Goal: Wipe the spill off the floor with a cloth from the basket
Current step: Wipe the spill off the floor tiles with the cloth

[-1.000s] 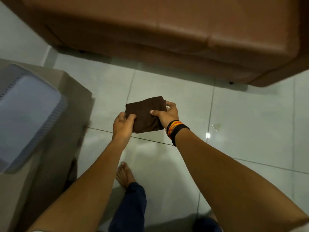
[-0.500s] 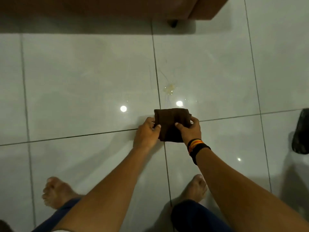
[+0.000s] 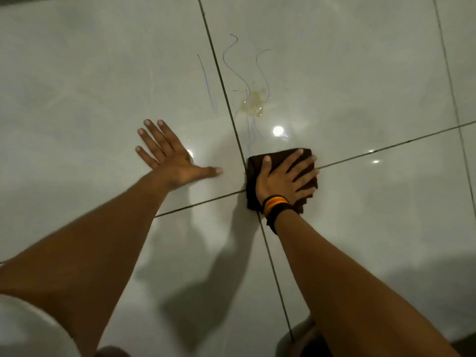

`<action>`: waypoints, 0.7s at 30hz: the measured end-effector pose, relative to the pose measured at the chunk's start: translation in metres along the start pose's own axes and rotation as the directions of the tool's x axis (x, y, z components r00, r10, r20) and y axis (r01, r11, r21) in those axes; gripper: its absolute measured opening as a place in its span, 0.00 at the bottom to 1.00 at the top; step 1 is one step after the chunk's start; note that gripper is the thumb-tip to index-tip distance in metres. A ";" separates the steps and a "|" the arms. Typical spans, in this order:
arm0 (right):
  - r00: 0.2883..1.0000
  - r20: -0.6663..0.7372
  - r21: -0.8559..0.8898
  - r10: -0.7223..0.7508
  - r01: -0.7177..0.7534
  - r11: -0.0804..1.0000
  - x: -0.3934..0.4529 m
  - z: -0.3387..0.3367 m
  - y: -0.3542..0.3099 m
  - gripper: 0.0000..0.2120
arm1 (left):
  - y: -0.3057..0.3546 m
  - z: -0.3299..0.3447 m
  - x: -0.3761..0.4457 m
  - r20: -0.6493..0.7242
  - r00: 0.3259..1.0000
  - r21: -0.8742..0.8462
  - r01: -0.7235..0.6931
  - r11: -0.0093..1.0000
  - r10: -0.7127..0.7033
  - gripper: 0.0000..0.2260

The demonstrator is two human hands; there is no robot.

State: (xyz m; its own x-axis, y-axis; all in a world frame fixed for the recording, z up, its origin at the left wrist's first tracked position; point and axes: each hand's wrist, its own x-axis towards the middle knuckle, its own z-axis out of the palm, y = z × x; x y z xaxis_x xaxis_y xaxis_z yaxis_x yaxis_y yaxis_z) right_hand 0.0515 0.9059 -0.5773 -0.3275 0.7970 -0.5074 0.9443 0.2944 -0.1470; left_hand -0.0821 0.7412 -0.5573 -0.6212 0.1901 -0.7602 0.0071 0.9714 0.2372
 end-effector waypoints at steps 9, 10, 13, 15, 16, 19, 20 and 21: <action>0.802 0.222 -0.379 -0.554 0.594 0.709 -0.012 -0.013 0.080 0.36 | 0.003 -0.016 -0.007 0.138 0.990 0.044 -0.015 0.999 0.009 0.83; 0.900 0.149 -0.367 -0.408 0.434 0.823 0.006 -0.023 0.077 0.36 | 0.004 -0.016 -0.007 0.132 0.991 0.045 -0.004 0.999 -0.002 0.83; 0.996 -0.078 -0.204 -0.039 0.022 0.979 0.067 -0.035 0.024 0.38 | 0.008 -0.013 -0.003 0.063 0.997 0.046 0.031 0.998 -0.034 0.82; 0.991 -0.127 -0.187 -0.041 0.017 0.982 0.086 -0.031 -0.021 0.38 | 0.007 -0.010 -0.001 0.059 0.998 0.036 0.029 0.999 -0.031 0.82; 0.983 -0.130 -0.231 -0.133 0.100 0.968 0.087 -0.025 -0.034 0.38 | 0.007 -0.010 -0.002 0.070 0.997 0.036 0.026 0.999 -0.028 0.82; 0.796 0.058 -0.420 -0.603 0.567 0.708 0.059 -0.008 -0.023 0.36 | 0.009 -0.014 -0.003 0.127 0.991 0.041 0.029 0.999 -0.033 0.82; 0.704 0.155 -0.427 -0.693 0.681 0.595 0.048 -0.010 -0.005 0.35 | 0.010 -0.017 -0.004 0.140 0.990 0.031 0.029 0.999 -0.033 0.82; 0.664 0.217 -0.426 -0.716 0.724 0.543 0.041 -0.015 0.018 0.35 | 0.010 -0.020 -0.006 0.146 0.989 0.025 0.027 0.999 -0.030 0.82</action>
State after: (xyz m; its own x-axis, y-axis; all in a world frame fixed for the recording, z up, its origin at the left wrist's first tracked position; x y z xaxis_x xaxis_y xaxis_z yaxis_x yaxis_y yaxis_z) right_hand 0.0541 0.9519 -0.5885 -0.8864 0.2040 -0.4156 0.2615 0.9614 -0.0859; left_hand -0.0939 0.7472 -0.5385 -0.5001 0.1793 -0.8472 0.0101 0.9795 0.2013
